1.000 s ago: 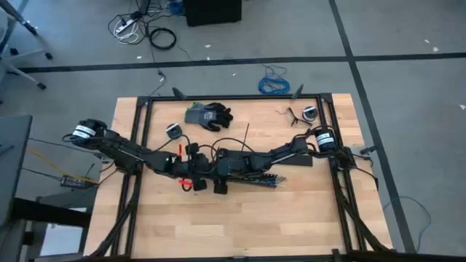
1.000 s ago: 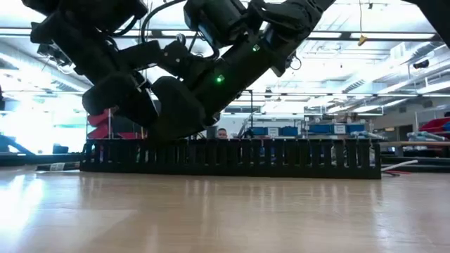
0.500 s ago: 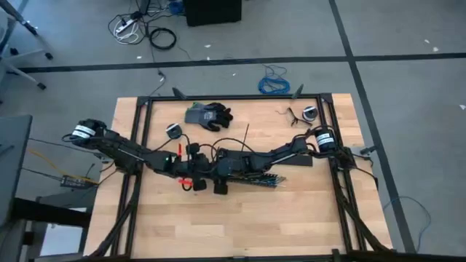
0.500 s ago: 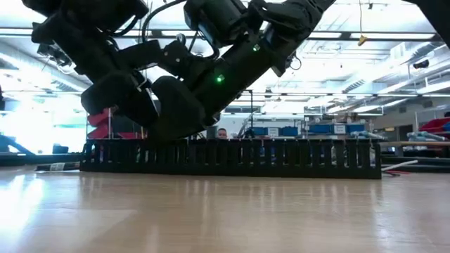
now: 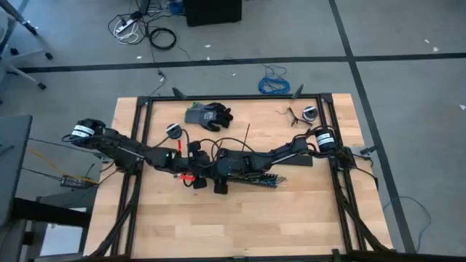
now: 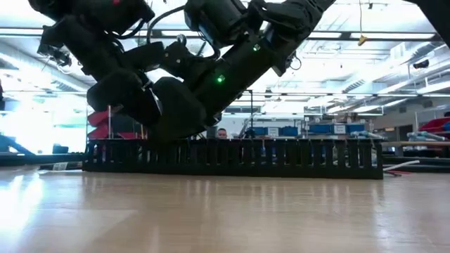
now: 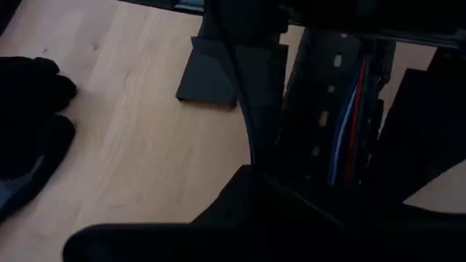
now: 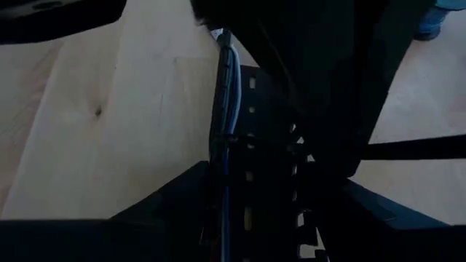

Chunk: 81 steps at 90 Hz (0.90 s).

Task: Ziptie cables
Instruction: Put the cable wires in the black cable duct

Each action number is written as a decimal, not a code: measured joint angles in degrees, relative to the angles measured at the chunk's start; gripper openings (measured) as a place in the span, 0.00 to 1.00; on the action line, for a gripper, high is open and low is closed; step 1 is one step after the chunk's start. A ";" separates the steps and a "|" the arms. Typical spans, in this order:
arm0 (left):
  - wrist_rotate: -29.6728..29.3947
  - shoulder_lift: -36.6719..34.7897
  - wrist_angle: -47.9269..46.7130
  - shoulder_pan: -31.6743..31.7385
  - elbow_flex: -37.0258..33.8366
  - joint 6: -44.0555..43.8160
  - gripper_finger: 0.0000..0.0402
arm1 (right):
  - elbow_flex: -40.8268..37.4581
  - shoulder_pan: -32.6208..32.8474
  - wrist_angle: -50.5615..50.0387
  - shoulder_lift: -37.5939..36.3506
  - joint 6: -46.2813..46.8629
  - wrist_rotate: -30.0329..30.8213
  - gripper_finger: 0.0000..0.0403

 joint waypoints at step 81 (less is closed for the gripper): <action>-1.06 1.19 -0.23 0.31 0.24 -1.49 0.00 | 0.27 0.43 1.79 0.09 -2.38 -2.47 0.53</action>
